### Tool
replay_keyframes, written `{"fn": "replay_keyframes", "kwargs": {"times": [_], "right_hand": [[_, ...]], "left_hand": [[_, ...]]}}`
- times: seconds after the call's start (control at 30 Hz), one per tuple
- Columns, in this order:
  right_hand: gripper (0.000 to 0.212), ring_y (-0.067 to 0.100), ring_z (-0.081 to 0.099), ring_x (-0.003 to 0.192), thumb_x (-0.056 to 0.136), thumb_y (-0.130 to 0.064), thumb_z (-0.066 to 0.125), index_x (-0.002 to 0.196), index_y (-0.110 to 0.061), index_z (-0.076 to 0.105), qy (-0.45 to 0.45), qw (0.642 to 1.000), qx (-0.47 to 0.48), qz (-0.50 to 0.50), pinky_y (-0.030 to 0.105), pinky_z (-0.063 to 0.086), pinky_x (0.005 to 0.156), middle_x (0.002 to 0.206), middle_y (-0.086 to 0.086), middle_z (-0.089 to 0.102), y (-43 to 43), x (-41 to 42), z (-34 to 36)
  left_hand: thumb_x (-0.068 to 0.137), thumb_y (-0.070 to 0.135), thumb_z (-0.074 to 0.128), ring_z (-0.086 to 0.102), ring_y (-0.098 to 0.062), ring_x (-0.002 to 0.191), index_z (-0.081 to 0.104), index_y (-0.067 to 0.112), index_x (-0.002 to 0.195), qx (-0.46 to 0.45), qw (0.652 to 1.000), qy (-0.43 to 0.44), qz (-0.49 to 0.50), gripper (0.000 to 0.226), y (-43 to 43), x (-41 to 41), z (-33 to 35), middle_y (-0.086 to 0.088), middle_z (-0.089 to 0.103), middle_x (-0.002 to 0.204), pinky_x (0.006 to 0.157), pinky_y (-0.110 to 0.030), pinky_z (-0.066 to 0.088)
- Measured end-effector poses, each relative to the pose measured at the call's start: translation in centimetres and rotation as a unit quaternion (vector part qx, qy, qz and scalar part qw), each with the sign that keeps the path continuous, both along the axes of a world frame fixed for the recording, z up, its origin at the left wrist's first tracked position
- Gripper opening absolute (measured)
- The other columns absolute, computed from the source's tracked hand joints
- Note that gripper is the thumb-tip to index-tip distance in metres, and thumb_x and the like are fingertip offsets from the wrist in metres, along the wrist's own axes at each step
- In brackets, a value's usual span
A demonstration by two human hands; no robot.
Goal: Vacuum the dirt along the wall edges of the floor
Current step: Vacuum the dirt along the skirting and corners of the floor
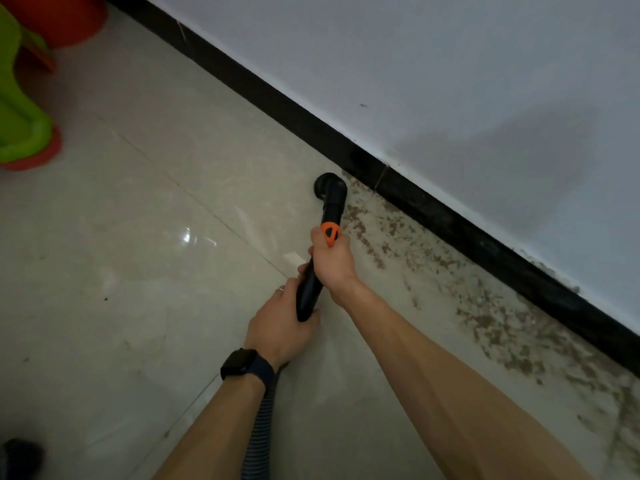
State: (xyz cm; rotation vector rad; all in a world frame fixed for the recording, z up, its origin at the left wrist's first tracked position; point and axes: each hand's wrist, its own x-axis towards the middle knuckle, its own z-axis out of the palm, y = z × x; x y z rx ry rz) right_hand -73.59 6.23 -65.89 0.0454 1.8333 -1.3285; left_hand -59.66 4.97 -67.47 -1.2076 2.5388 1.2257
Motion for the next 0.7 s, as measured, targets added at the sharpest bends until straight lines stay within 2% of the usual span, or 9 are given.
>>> {"fn": "replay_keyframes", "kwargs": {"times": [0.1, 0.2, 0.27, 0.4, 0.57, 0.7], "right_hand": [[0.038, 0.009, 0.062, 0.047, 0.106, -0.038, 0.051, 0.128, -0.008, 0.04, -0.013, 1.0, 0.009, -0.011, 0.022, 0.053, 0.049, 0.088, 0.004, 0.06, 2.5, 2.2, 0.2], [0.037, 0.017, 0.065, 0.057, 0.105, -0.037, 0.053, 0.127, -0.011, 0.038, -0.047, 0.998, -0.015, -0.039, 0.034, 0.06, 0.061, 0.092, 0.005, 0.059, 4.6, 4.1, 0.3], [0.035, 0.018, 0.064, 0.058, 0.106, -0.034, 0.053, 0.127, -0.011, 0.038, -0.059, 0.996, -0.029, -0.054, 0.036, 0.06, 0.062, 0.093, 0.005, 0.058, 5.8, 5.1, 0.6], [0.035, 0.018, 0.068, 0.064, 0.106, -0.032, 0.054, 0.128, -0.01, 0.038, -0.08, 0.995, -0.044, -0.051, 0.039, 0.063, 0.071, 0.097, 0.006, 0.059, 7.8, 7.5, 0.3], [0.03, 0.016, 0.071, 0.068, 0.106, -0.033, 0.052, 0.123, -0.011, 0.04, -0.085, 0.993, -0.053, -0.059, 0.034, 0.06, 0.068, 0.098, 0.005, 0.058, 9.9, 10.1, -0.1], [0.034, 0.015, 0.071, 0.066, 0.106, -0.032, 0.054, 0.126, -0.009, 0.041, -0.077, 0.993, -0.05, -0.067, 0.034, 0.06, 0.066, 0.095, 0.005, 0.059, 10.2, 10.0, 0.2]], "left_hand": [[0.088, 0.042, 0.055, 0.061, -0.015, 0.077, 0.033, 0.029, 0.132, -0.019, 0.998, -0.036, -0.038, 0.05, 1.9, 1.0, 0.3, 0.006, 0.063, 0.097, 0.066, -0.035, 0.054], [0.088, 0.041, 0.054, 0.061, -0.016, 0.071, 0.038, 0.024, 0.116, -0.04, 0.994, -0.062, -0.078, 0.036, 3.6, 2.9, 0.5, 0.006, 0.06, 0.088, 0.064, -0.038, 0.054], [0.087, 0.04, 0.053, 0.062, -0.018, 0.074, 0.037, 0.025, 0.112, -0.051, 0.991, -0.077, -0.102, 0.033, 3.9, 3.9, 0.6, 0.005, 0.061, 0.091, 0.066, -0.039, 0.055], [0.091, 0.041, 0.051, 0.063, -0.02, 0.082, 0.034, 0.025, 0.12, -0.09, 0.977, -0.13, -0.142, 0.037, 4.7, 6.4, 1.0, 0.003, 0.063, 0.102, 0.066, -0.034, 0.051], [0.096, 0.041, 0.047, 0.059, -0.018, 0.077, 0.033, 0.022, 0.121, -0.122, 0.965, -0.16, -0.166, 0.034, 6.1, 8.7, 1.5, 0.001, 0.062, 0.104, 0.059, -0.03, 0.041], [0.096, 0.037, 0.047, 0.064, -0.024, 0.087, 0.034, 0.019, 0.12, -0.11, 0.961, -0.173, -0.187, 0.033, 6.3, 8.2, 2.3, -0.003, 0.063, 0.108, 0.061, -0.031, 0.039]]}}
